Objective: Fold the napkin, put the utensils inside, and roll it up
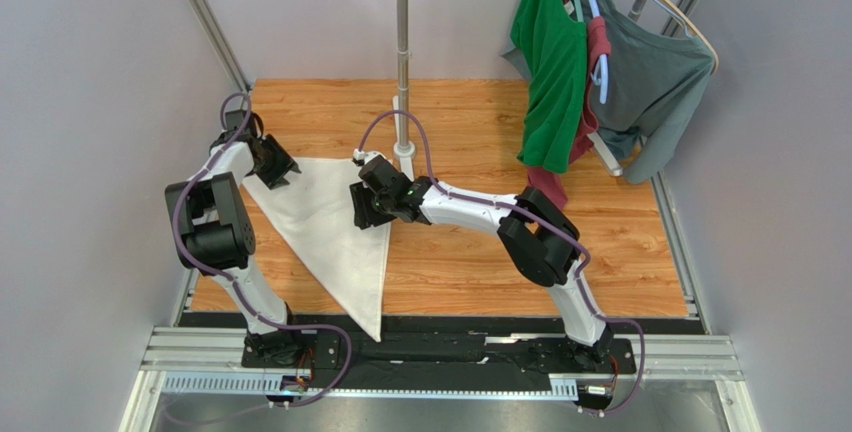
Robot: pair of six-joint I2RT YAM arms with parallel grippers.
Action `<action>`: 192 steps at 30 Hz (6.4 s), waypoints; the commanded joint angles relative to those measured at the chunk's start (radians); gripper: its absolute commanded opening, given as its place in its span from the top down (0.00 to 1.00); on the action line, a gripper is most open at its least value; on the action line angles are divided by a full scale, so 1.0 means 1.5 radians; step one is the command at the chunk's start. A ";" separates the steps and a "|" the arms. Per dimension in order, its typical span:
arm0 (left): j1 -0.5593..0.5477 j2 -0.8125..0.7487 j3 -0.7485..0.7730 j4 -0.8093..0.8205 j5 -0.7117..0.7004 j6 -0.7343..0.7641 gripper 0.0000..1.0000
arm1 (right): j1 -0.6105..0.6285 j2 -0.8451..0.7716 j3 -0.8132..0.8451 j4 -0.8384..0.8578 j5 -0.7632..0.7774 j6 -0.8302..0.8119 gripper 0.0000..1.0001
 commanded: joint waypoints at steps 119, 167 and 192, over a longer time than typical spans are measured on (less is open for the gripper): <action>-0.045 -0.593 -0.083 -0.097 -0.131 0.124 0.16 | 0.035 0.223 0.450 -0.152 -0.133 -0.083 1.00; -0.015 -0.565 -0.103 -0.075 -0.034 0.104 0.16 | 0.073 0.258 0.438 0.057 -0.065 -0.103 0.40; 0.000 -0.434 -0.123 -0.050 -0.011 0.114 0.18 | -0.072 -0.023 0.006 0.121 -0.118 -0.094 0.40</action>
